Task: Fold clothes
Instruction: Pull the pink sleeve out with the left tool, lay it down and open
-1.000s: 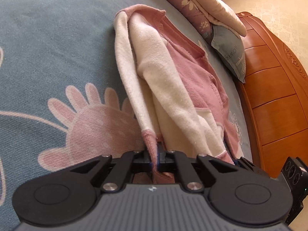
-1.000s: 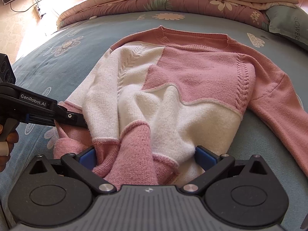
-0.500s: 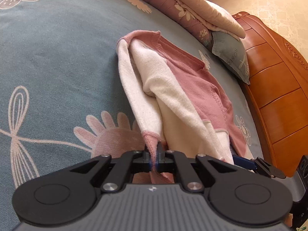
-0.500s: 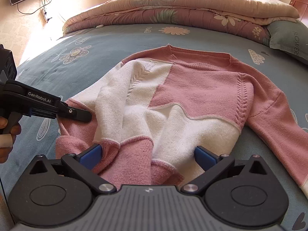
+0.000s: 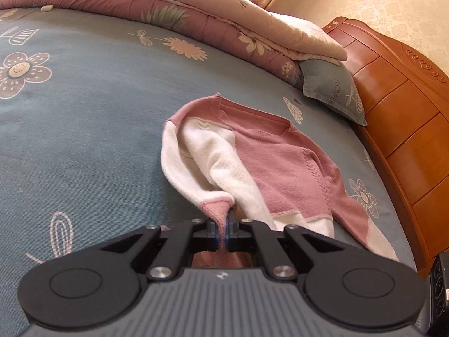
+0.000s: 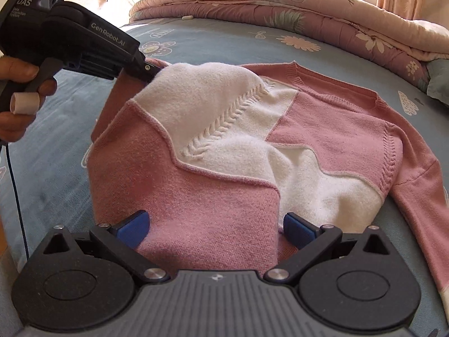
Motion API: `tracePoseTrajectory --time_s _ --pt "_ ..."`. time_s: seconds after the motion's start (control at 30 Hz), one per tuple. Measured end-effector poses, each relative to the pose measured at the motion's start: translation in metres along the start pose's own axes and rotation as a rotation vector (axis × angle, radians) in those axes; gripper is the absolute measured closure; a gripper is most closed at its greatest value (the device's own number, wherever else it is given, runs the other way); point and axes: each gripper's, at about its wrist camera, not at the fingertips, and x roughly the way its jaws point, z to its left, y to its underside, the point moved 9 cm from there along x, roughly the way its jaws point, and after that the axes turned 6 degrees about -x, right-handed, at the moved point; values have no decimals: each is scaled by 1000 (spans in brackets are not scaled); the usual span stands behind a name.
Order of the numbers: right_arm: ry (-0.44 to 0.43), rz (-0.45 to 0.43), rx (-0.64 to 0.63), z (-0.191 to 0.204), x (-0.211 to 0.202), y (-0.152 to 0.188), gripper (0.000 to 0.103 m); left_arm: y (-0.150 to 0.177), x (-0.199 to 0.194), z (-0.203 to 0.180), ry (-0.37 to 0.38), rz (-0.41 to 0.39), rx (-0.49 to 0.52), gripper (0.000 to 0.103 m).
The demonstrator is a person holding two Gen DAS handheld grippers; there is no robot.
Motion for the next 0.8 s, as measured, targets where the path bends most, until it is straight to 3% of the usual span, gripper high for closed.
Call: tracePoseTrajectory --time_s 0.23,0.37,0.5,0.73,0.8 --pt "200 97 2 -50 12 21 0 -14 -18 91 -180 -23 -106 101" --pt "164 83 74 -65 5 24 0 -20 -25 119 -225 -34 -136 100" --pt "195 71 33 -59 3 19 0 -46 -26 139 -269 -59 -161 100" --pt "205 62 35 -60 4 15 0 -105 3 170 -416 -122 -192 98" --pt "202 59 42 -61 5 14 0 -113 19 182 -402 -95 -258 97"
